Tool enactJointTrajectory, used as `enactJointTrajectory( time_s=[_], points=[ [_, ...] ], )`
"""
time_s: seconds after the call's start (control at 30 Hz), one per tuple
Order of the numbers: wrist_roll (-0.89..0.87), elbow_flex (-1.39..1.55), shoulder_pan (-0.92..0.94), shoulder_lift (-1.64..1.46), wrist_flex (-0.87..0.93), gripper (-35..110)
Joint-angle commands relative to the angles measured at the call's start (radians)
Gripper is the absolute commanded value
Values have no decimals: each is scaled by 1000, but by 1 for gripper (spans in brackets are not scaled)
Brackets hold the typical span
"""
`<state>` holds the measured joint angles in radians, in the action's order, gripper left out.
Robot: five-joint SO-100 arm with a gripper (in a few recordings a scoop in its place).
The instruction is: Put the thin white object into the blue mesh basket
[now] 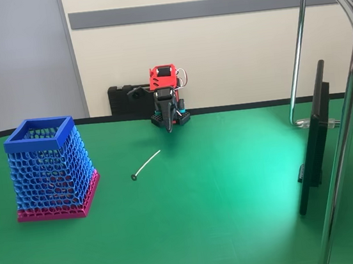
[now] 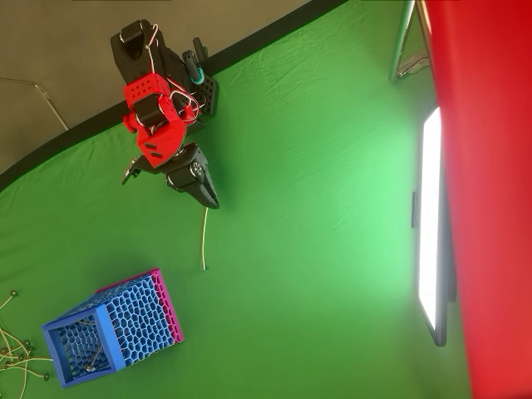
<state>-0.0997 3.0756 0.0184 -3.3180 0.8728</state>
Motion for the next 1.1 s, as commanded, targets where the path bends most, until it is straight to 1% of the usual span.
enactJointTrajectory(
  time_s=[0.0,0.13,0.3,0.47,0.6,0.73,0.9,1.07],
  points=[
    [20,8,-9,23,-34,1],
    [34,0,18,117,-156,1],
    [25,-37,9,146,-147,1],
    [54,-69,-6,244,-189,1],
    [135,-117,9,367,-298,1],
    [173,-179,38,505,-377,1],
    [247,-293,54,680,-394,1],
    [400,-403,60,853,-356,1]
  ],
)
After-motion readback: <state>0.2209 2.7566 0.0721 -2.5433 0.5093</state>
